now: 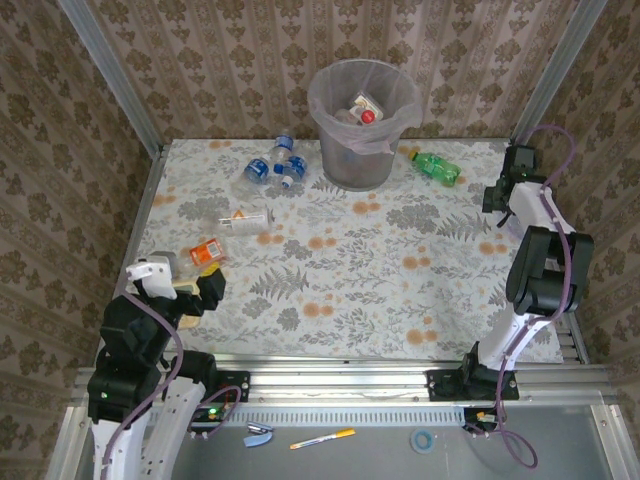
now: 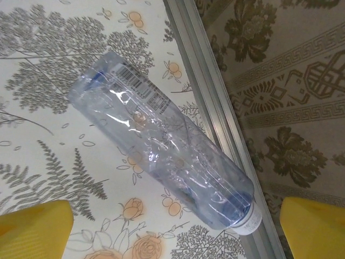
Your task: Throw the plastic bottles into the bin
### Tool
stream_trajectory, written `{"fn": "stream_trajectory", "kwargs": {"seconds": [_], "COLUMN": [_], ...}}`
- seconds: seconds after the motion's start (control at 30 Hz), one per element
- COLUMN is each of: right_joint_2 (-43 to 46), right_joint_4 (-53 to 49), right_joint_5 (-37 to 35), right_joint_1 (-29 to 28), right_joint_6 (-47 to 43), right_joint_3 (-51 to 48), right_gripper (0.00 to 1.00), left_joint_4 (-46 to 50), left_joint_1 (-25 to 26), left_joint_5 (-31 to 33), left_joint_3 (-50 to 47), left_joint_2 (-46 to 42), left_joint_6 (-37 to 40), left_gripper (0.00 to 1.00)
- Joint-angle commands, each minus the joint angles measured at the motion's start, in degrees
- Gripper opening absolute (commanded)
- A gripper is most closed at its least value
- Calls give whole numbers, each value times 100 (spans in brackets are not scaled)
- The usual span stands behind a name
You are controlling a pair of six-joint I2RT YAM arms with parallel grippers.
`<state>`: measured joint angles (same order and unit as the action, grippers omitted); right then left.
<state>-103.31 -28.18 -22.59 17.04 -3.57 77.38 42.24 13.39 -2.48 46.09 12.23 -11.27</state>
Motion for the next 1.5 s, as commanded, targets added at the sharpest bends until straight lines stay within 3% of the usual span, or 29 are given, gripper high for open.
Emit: {"fn": "stream_trajectory", "kwargs": {"seconds": [0.0, 0.27, 0.73, 0.93, 1.27, 1.47], "right_joint_2": [-254, -633, -1618, -1730, -1747, -1986], "right_joint_4": [352, 460, -390, -619, -870, -1274], "right_joint_5": [-271, -166, 920, 1563, 1830, 2065], "right_joint_1": [110, 325, 582, 571, 357, 262], "right_joint_6": [-178, -219, 1, 84, 115, 188], "right_joint_3": [-57, 81, 979, 1065, 1148, 1441], "right_gripper": [100, 100, 99, 91, 78, 62], "left_joint_4": [-24, -25, 22, 28, 45, 45], "left_joint_1": [-56, -55, -57, -58, -56, -55], "left_joint_5": [-90, -16, 11, 13, -2, -7], "left_joint_3": [-56, -49, -26, -15, -19, -16], "left_joint_2": [82, 139, 464, 481, 473, 465], "left_joint_6": [90, 63, 64, 72, 81, 104], "left_gripper": [100, 100, 100, 100, 100, 100]}}
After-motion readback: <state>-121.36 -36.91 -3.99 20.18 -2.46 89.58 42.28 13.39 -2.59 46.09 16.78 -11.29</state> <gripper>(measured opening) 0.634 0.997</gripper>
